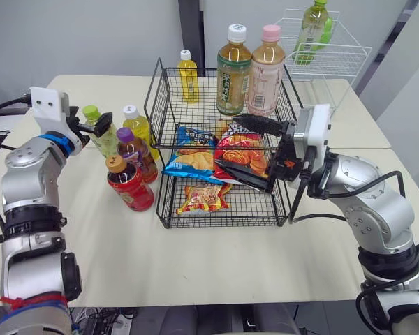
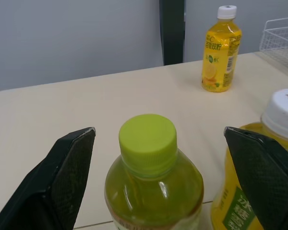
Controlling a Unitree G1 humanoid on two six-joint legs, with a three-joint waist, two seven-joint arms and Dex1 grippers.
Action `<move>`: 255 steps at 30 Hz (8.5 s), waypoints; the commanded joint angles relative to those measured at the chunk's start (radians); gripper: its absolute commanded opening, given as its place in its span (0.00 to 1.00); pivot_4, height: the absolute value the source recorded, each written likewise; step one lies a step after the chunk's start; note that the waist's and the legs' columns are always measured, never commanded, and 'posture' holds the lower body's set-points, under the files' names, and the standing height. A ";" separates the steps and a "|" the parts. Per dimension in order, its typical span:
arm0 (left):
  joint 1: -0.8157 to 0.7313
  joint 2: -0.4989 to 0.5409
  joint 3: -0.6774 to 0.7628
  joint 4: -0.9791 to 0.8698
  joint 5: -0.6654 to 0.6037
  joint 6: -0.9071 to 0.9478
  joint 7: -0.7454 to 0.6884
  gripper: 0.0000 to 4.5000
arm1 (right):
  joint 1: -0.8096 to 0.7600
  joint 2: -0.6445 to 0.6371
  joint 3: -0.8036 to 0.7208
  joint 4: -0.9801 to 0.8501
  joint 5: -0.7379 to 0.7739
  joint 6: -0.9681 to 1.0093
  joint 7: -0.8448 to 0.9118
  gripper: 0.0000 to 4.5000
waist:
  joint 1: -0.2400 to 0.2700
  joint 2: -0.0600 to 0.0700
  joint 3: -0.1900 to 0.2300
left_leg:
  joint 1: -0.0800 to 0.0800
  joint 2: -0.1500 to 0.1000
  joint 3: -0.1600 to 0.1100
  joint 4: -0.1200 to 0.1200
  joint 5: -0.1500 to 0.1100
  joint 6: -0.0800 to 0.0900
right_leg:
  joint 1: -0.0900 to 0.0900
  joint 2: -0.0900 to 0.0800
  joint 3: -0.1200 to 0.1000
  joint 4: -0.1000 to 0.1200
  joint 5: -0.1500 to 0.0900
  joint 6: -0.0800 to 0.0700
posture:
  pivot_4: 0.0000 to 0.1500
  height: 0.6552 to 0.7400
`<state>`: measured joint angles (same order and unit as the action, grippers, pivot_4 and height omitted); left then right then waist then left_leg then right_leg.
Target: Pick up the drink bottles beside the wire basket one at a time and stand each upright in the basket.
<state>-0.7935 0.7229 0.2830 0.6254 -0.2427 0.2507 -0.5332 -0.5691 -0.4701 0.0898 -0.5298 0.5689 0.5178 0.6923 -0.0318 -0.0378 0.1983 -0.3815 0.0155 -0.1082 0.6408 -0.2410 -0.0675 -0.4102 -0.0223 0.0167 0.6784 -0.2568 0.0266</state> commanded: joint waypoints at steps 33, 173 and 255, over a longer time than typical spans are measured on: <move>-0.199 0.058 0.046 0.193 -0.035 -0.172 -0.130 0.31 | -0.001 -0.008 -0.035 -0.046 -0.001 -0.020 -0.043 1.00 | -0.002 -0.002 0.001 | -0.002 0.000 -0.001 0.000 0.000 0.000 | -0.002 0.000 -0.001 0.000 0.000 0.000 | 1.00 1.00; 0.715 -0.205 0.118 -1.151 -0.216 0.340 0.160 0.54 | -0.053 0.010 0.034 0.079 -0.010 -0.068 0.211 1.00 | 0.002 0.000 0.001 | 0.004 0.002 0.000 0.000 -0.001 -0.001 | 0.004 0.001 0.001 -0.001 -0.001 -0.001 | 1.00 1.00; -0.756 -0.415 -0.304 0.069 -0.187 0.178 -0.642 0.79 | 0.236 0.007 -0.146 -0.311 -0.212 0.026 -0.357 1.00 | -0.009 -0.001 0.006 | -0.013 0.000 0.001 -0.009 0.001 -0.003 | -0.014 0.000 0.001 0.000 -0.002 -0.003 | 1.00 1.00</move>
<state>-1.5142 0.3022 -0.0509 0.7184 -0.4219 0.4302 -1.1697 -0.3182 -0.4585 -0.0529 -0.8148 0.3543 0.5551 0.3342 -0.0408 -0.0385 0.2047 -0.3937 0.0149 -0.1067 0.6317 -0.2399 -0.0700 -0.4238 -0.0221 0.0178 0.6783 -0.2586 0.0235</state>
